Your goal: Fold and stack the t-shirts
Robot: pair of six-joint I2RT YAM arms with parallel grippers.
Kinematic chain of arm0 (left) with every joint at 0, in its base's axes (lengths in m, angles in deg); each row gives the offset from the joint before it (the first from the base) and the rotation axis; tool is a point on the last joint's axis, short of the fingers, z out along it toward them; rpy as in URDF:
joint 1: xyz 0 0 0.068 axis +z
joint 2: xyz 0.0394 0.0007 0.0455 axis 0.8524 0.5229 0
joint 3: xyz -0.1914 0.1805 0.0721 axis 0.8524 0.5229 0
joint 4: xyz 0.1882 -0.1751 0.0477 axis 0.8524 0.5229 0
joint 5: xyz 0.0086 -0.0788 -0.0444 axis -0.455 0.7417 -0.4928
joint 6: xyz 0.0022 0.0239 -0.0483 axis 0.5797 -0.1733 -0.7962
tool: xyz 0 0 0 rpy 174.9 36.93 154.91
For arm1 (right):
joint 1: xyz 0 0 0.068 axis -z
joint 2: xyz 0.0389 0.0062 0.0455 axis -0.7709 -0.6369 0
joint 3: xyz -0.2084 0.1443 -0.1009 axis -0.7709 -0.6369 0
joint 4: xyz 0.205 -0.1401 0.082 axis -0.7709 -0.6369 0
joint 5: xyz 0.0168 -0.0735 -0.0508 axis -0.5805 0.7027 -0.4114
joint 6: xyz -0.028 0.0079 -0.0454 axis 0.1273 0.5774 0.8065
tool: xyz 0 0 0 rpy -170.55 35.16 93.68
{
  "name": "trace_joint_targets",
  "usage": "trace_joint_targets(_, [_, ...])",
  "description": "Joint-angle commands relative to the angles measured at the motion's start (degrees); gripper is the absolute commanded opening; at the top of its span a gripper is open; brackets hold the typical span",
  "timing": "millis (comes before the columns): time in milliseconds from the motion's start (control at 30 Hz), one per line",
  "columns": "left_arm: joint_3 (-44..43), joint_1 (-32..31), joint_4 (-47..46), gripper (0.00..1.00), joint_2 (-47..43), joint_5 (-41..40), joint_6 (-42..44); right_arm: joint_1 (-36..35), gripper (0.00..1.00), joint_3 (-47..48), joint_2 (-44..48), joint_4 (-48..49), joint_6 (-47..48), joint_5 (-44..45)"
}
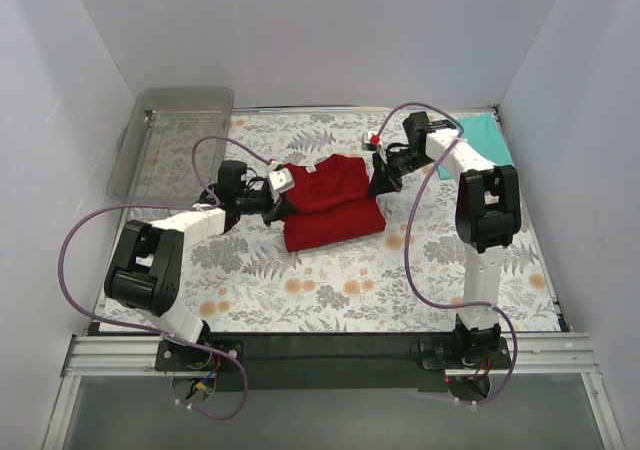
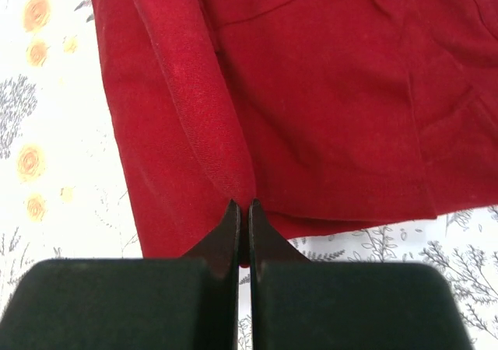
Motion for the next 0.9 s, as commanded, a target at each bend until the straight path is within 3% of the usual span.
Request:
trace_joint_targets(0, [-3.3,0.8,-5.2,0.0,1.9,0.4,-0.3,0.6,0.01,2.9,-0.7,5.3,-8.0,-1.9])
trace_joint_targets(267, [-6.4,1.1,-12.9,0.0,5.8,-2.3,-0.9,0.9,0.01,2.8,-1.4,18.8,-21.0,-1.1])
trace_joint_targets(433, [-5.9,1.5,-22.3,0.0,7.4,-4.3,-3.2,1.0,0.01,3.1,-2.4,26.5,-28.7,-1.8])
trace_joint_targets(600, [-8.6,2.3,-28.8,0.0,13.0,-8.9,-6.1,0.9,0.01,3.8,-4.7,37.6,-41.6,2.3])
trace_joint_targets(867, [-14.6,3.0,-30.5,0.0,19.6,-13.5,-7.1,0.9,0.01,4.1,-7.1,47.2,-51.6,8.7])
